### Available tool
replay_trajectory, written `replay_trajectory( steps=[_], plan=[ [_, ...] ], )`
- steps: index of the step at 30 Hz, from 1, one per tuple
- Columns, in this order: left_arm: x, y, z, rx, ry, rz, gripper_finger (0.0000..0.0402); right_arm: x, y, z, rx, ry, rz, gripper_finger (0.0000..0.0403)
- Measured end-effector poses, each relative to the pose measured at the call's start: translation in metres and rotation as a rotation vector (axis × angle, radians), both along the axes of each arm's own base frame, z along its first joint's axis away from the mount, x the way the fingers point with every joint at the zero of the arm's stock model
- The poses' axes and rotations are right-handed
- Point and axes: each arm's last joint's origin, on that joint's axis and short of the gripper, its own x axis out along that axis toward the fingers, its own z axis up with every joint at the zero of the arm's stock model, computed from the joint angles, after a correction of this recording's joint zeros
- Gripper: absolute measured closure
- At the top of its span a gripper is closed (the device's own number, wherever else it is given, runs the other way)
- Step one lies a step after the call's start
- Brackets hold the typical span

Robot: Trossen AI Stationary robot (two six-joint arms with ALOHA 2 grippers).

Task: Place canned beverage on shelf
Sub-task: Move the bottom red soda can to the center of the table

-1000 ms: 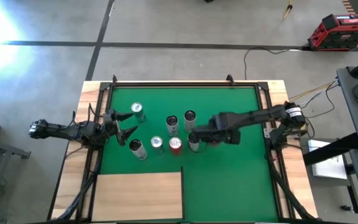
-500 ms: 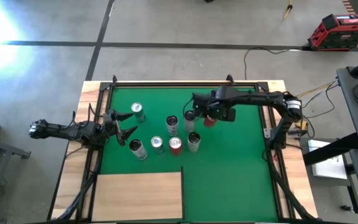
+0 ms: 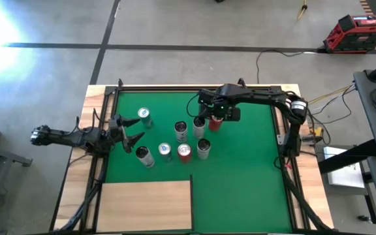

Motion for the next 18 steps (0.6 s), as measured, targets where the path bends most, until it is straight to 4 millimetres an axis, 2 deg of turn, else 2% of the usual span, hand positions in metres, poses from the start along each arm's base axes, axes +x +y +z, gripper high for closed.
replay_trajectory(
  steps=[10, 18],
  plan=[
    [0.0000, 0.0000, -0.0001, 0.000, 0.000, 0.000, 0.0047, -0.0004, -0.0006, -0.0028, 0.011, 0.028, 0.034, 0.0100],
    [0.0000, 0.0000, -0.0001, 0.000, 0.000, 0.000, 0.0047, -0.0014, 0.0000, -0.0029, 0.008, 0.041, 0.091, 0.0053]
  ],
)
